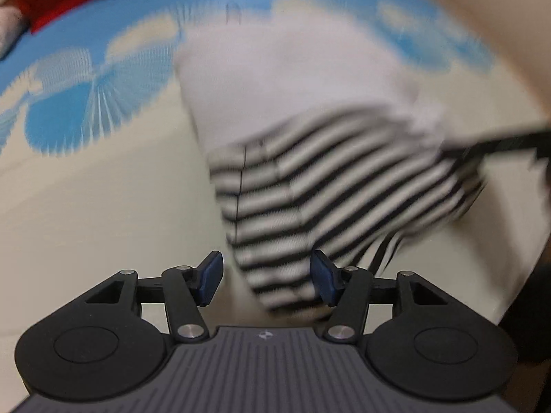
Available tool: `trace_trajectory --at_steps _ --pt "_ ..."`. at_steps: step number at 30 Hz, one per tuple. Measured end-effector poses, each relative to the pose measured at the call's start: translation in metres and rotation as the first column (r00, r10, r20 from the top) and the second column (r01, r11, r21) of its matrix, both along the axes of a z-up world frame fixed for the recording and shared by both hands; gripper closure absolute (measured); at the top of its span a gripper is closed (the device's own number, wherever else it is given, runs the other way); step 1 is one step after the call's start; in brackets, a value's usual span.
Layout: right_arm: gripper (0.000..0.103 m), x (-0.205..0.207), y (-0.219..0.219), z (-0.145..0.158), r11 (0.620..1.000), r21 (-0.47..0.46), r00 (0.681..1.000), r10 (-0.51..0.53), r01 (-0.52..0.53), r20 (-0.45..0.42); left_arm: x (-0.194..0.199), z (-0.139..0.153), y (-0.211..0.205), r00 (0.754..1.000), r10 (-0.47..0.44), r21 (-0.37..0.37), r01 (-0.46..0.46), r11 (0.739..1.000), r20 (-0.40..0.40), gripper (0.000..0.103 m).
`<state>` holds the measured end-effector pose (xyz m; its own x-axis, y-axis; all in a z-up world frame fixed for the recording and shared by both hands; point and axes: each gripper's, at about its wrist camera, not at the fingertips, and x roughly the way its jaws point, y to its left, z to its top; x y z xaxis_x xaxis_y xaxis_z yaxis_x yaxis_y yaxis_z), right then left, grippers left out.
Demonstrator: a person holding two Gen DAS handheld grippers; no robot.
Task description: Fold small clothes
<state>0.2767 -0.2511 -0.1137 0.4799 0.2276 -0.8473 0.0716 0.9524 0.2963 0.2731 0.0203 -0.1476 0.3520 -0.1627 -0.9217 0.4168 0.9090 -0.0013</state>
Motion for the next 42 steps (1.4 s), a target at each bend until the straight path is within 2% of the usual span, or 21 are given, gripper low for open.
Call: trace_trajectory --at_steps 2,4,5,8,10,12,15,18,21,23,25,28,34,36,42 --pt "0.092 0.0 0.002 -0.001 1.0 -0.006 1.0 0.02 -0.02 -0.011 -0.002 0.003 -0.004 0.999 -0.019 0.021 0.018 1.0 0.03 0.04" --pt "0.087 -0.001 0.003 0.003 1.0 -0.017 1.0 0.024 -0.024 -0.007 -0.007 0.016 -0.005 0.996 -0.003 0.02 0.001 1.0 0.089 0.038" --pt "0.08 -0.003 0.002 0.01 0.999 -0.027 1.0 0.017 -0.016 0.013 -0.011 0.024 -0.005 0.991 0.015 0.022 -0.018 1.0 0.129 0.035" --pt "0.06 -0.019 -0.003 0.038 0.999 -0.048 0.993 -0.006 0.012 0.122 -0.027 0.055 -0.003 0.965 0.05 0.038 -0.062 0.997 0.256 0.027" --pt "0.052 -0.036 -0.004 0.061 0.997 -0.075 0.976 0.023 -0.007 0.216 -0.043 0.08 -0.005 0.938 0.065 0.046 -0.085 0.995 0.339 0.017" --pt "0.039 -0.059 -0.002 0.084 0.993 -0.117 0.953 0.046 -0.011 0.301 -0.064 0.103 -0.007 0.909 0.081 0.019 -0.097 0.995 0.409 0.016" --pt "0.026 -0.1 0.0 0.11 0.989 -0.148 0.912 0.064 -0.003 0.406 -0.102 0.125 -0.007 0.877 0.137 -0.037 -0.136 0.99 0.461 0.015" --pt "0.02 -0.137 0.003 0.117 0.987 -0.161 0.882 0.089 -0.015 0.463 -0.141 0.129 -0.008 0.858 0.188 -0.07 -0.176 0.982 0.478 0.002" --pt "0.02 -0.167 0.008 0.114 0.986 -0.164 0.857 0.081 0.004 0.509 -0.175 0.126 -0.012 0.843 0.224 -0.088 -0.208 0.974 0.489 0.002" --pt "0.019 -0.183 0.011 0.114 0.989 -0.149 0.837 0.067 0.017 0.542 -0.189 0.126 -0.015 0.836 0.26 -0.137 -0.222 0.965 0.483 0.001" --pt "0.019 -0.19 0.015 0.108 0.989 -0.144 0.846 0.046 0.036 0.531 -0.201 0.121 -0.018 0.831 0.306 -0.187 -0.246 0.951 0.465 0.001" --pt "0.019 -0.198 0.023 0.101 0.989 -0.144 0.859 0.042 0.037 0.51 -0.209 0.111 -0.026 0.836 0.355 -0.192 -0.301 0.934 0.418 0.001" --pt "0.019 -0.201 0.045 0.093 0.976 -0.214 0.869 0.136 -0.035 0.476 -0.205 0.106 -0.038 0.832 0.354 -0.194 -0.298 0.935 0.427 0.001" --pt "0.019 -0.203 0.052 0.093 0.97 -0.241 0.864 0.155 -0.04 0.479 -0.202 0.103 -0.039 0.839 0.362 -0.199 -0.305 0.931 0.407 0.001" --pt "0.019 -0.199 0.057 0.09 0.967 -0.25 0.868 0.158 -0.04 0.471 -0.198 0.1 -0.035 0.836 0.376 -0.206 -0.317 0.926 0.4 0.001"
